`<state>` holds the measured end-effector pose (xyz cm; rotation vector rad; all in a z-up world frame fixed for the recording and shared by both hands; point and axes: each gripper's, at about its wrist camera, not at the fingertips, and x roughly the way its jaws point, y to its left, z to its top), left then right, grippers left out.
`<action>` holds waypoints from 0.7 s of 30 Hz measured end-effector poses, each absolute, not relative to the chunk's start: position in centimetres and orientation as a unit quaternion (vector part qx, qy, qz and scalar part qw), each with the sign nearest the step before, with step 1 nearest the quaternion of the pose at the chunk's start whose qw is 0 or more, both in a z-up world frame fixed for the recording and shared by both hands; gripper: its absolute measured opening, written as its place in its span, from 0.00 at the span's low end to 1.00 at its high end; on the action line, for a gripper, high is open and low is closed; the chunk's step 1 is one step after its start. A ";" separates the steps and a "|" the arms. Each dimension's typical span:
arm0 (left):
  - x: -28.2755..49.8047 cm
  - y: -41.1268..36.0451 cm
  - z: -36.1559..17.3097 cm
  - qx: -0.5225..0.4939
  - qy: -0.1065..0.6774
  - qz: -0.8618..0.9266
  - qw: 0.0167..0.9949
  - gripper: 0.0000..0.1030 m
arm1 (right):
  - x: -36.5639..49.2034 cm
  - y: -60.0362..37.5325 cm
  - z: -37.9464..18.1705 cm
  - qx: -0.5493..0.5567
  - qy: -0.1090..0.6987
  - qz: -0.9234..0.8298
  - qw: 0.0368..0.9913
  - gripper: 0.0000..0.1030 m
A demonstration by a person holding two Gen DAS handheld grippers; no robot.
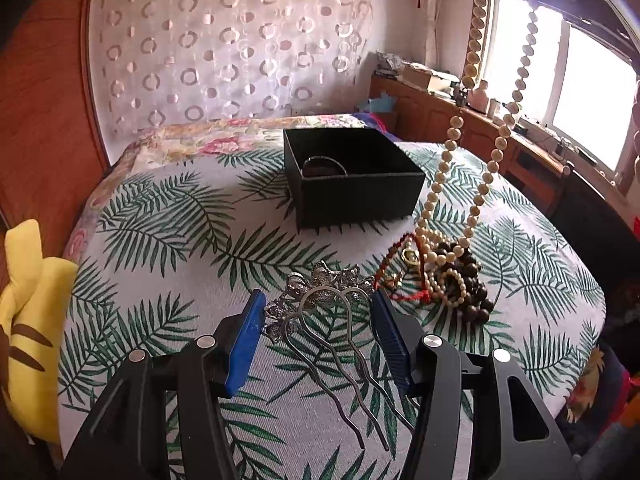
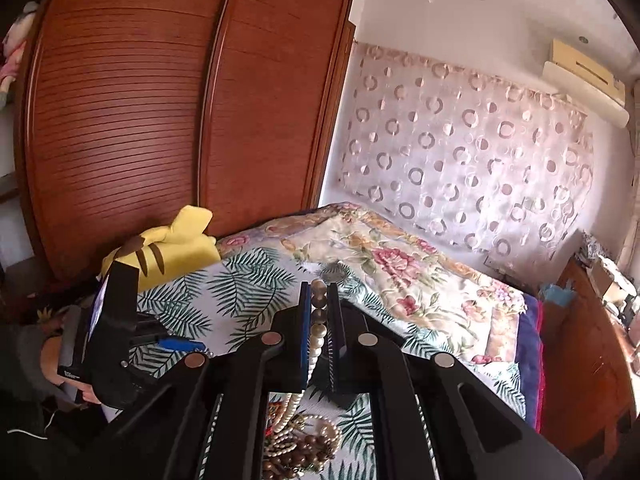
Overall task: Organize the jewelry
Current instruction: 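Lift the pearl necklace with the right tool while the left tool holds the hair comb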
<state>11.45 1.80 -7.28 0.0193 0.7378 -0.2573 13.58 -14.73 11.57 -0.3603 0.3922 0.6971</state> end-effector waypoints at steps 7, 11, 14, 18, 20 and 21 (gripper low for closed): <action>11.9 1.8 -5.7 0.009 0.342 -0.124 0.931 0.51 | 14.4 -14.8 13.4 -0.184 0.173 0.322 0.912 0.08; 12.5 1.5 -4.5 0.013 0.330 -0.126 0.935 0.51 | 15.6 -14.8 14.0 -0.193 0.170 0.308 0.916 0.08; 13.0 1.1 -3.8 0.016 0.324 -0.128 0.937 0.51 | 16.8 -14.8 14.3 -0.199 0.167 0.296 0.919 0.08; 13.7 0.5 -2.9 0.022 0.315 -0.132 0.940 0.51 | 18.9 -14.8 14.8 -0.197 0.166 0.283 0.924 0.08; 14.3 0.2 -2.4 0.024 0.311 -0.133 0.941 0.51 | 19.9 -14.7 14.9 -0.196 0.166 0.279 0.926 0.08; 14.5 0.1 -2.1 0.024 0.309 -0.134 0.941 0.51 | 20.5 -14.5 14.9 -0.196 0.167 0.276 0.926 0.08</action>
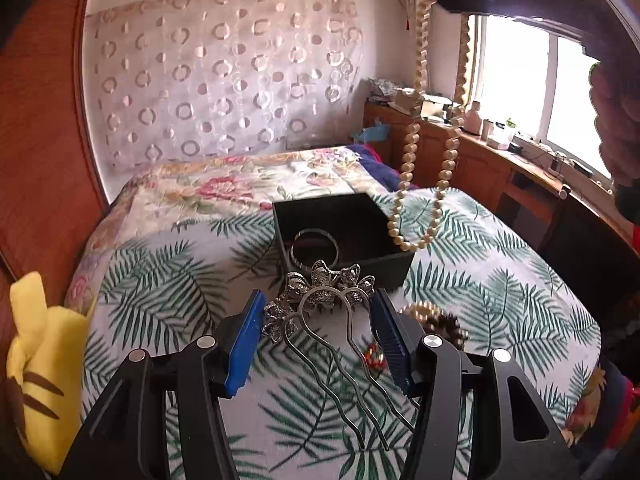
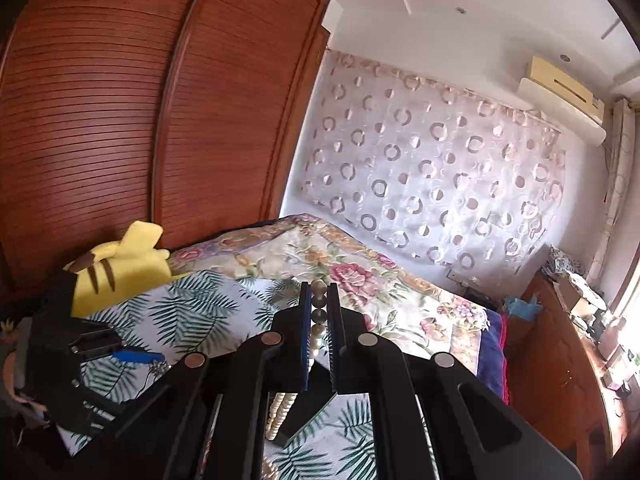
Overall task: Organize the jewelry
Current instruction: 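Lift the pearl necklace with the right tool while the left tool holds the hair comb, then drop the hair comb and pearl necklace into the black box with both tools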
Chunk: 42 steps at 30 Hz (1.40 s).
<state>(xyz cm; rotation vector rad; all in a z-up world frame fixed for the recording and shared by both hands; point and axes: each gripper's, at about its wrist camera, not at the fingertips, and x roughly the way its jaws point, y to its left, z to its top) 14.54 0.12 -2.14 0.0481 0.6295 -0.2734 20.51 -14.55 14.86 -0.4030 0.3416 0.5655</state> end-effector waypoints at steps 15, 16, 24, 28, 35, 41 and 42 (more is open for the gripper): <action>19.9 -1.0 -1.1 0.022 0.307 -0.135 0.942 0.51 | 27.5 -13.2 6.5 -0.192 0.280 0.267 0.902 0.08; 20.4 -1.0 -1.3 0.023 0.309 -0.135 0.941 0.51 | 27.7 -13.2 5.5 -0.190 0.291 0.269 0.898 0.08; 23.8 -1.2 -2.4 0.020 0.329 -0.130 0.935 0.51 | 29.2 -13.2 -0.6 -0.148 0.361 0.287 0.875 0.09; 25.3 -1.6 -2.6 0.024 0.336 -0.129 0.933 0.51 | 29.1 -13.7 -0.9 -0.131 0.361 0.286 0.878 0.40; 27.9 -2.9 -3.7 0.030 0.355 -0.132 0.925 0.51 | 27.7 -16.4 -0.6 -0.117 0.351 0.278 0.887 0.40; 29.9 -4.1 -4.7 0.039 0.374 -0.132 0.917 0.46 | 25.9 -18.5 -0.8 -0.114 0.347 0.276 0.889 0.40; 30.0 -4.2 -4.9 0.043 0.376 -0.132 0.916 0.45 | 25.7 -18.7 -0.8 -0.113 0.347 0.276 0.889 0.40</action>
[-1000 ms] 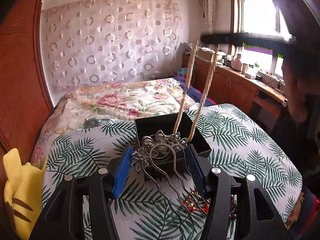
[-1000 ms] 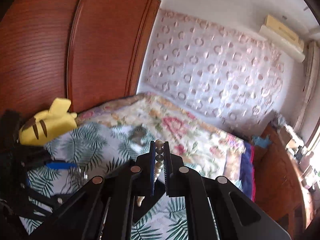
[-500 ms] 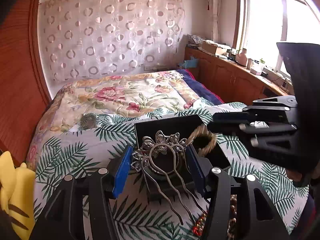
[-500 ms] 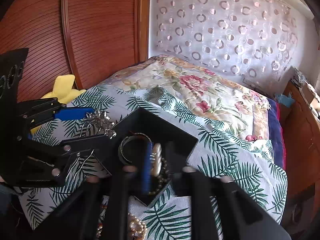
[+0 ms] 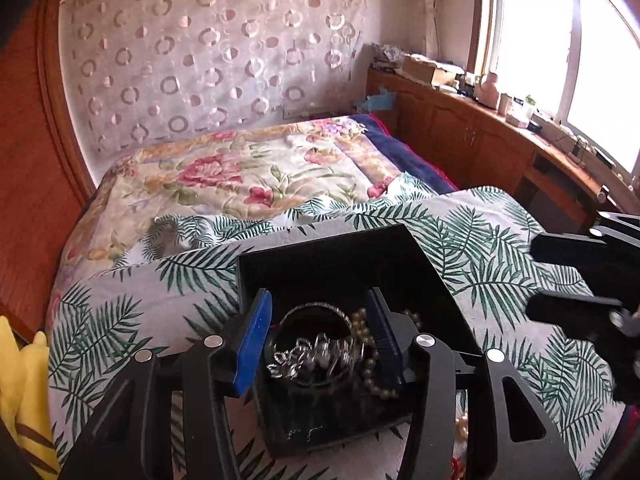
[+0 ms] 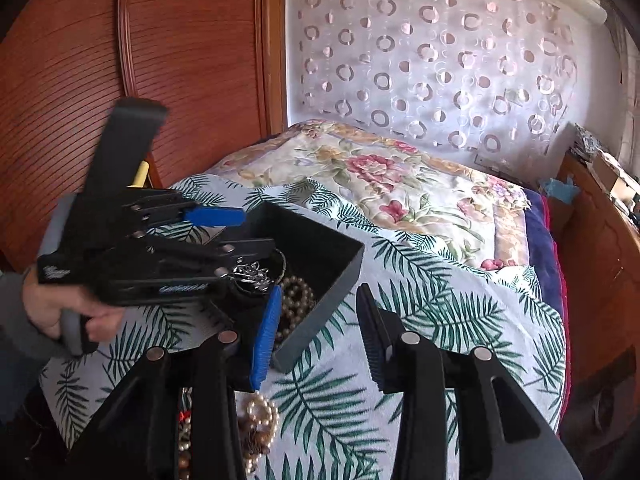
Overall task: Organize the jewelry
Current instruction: 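Drop the hair comb and pearl necklace into the black box with both tools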
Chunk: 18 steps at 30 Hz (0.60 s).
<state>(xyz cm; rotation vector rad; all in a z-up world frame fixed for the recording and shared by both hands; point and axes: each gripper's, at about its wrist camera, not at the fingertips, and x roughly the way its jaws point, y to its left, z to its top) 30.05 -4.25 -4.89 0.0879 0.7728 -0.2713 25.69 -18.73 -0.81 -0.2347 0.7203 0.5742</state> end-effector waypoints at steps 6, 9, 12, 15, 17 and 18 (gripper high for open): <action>30.0 -4.5 -4.9 0.052 0.372 -0.126 0.918 0.45 | 24.2 -19.8 -0.6 -0.106 0.340 0.282 0.891 0.40; 29.0 -4.1 -4.5 0.051 0.364 -0.125 0.922 0.45 | 22.9 -20.5 -0.6 -0.094 0.336 0.287 0.892 0.40; 27.2 -3.6 -3.8 0.051 0.349 -0.125 0.927 0.45 | 21.8 -21.0 -1.0 -0.081 0.335 0.288 0.893 0.40; 24.5 -3.0 -3.4 0.047 0.336 -0.130 0.932 0.45 | 20.2 -21.3 -1.8 -0.074 0.337 0.293 0.892 0.40; 22.9 -2.6 -3.4 0.044 0.332 -0.137 0.932 0.45 | 19.2 -21.4 -2.4 -0.072 0.341 0.292 0.891 0.40; 22.2 -2.5 -3.5 0.043 0.331 -0.140 0.932 0.45 | 18.5 -21.5 -3.0 -0.070 0.347 0.292 0.889 0.40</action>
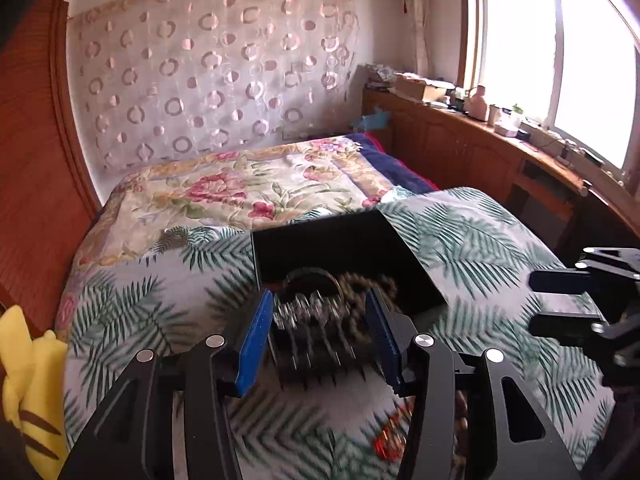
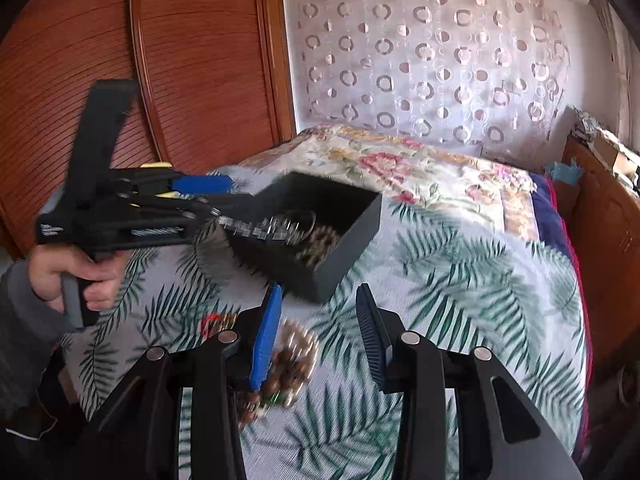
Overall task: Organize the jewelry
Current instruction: 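Drop the hair comb and pearl necklace into the black box with both tools, then grasp the red-string bracelet with the left tool and lift it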
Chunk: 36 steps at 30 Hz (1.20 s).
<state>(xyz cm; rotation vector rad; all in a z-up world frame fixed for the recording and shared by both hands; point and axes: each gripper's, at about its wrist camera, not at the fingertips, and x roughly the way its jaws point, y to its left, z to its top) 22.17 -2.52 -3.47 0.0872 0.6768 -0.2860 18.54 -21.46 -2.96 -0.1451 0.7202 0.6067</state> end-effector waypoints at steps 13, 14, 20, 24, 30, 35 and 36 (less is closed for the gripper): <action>14.9 -1.4 -7.8 -0.025 0.376 -0.185 0.907 0.37 | 12.3 -21.1 -7.9 -0.074 0.375 0.276 0.882 0.40; 14.6 -1.5 -8.0 -0.028 0.377 -0.186 0.907 0.36 | 12.1 -21.1 -8.1 -0.072 0.378 0.276 0.881 0.40; 14.0 -2.4 -9.1 -0.044 0.393 -0.193 0.898 0.35 | 11.9 -21.2 -9.3 -0.072 0.388 0.268 0.879 0.40; 14.1 -3.4 -9.5 -0.047 0.404 -0.198 0.892 0.34 | 11.6 -21.2 -9.5 -0.073 0.385 0.268 0.880 0.40; 15.4 -4.6 -10.0 -0.043 0.419 -0.188 0.887 0.34 | 11.6 -21.3 -9.5 -0.070 0.381 0.270 0.881 0.40; 16.0 -4.9 -10.5 -0.035 0.427 -0.166 0.888 0.20 | 11.5 -21.4 -9.5 -0.068 0.379 0.273 0.882 0.40; 16.0 -5.0 -10.5 -0.033 0.426 -0.165 0.889 0.11 | 11.5 -21.4 -9.5 -0.068 0.378 0.274 0.882 0.40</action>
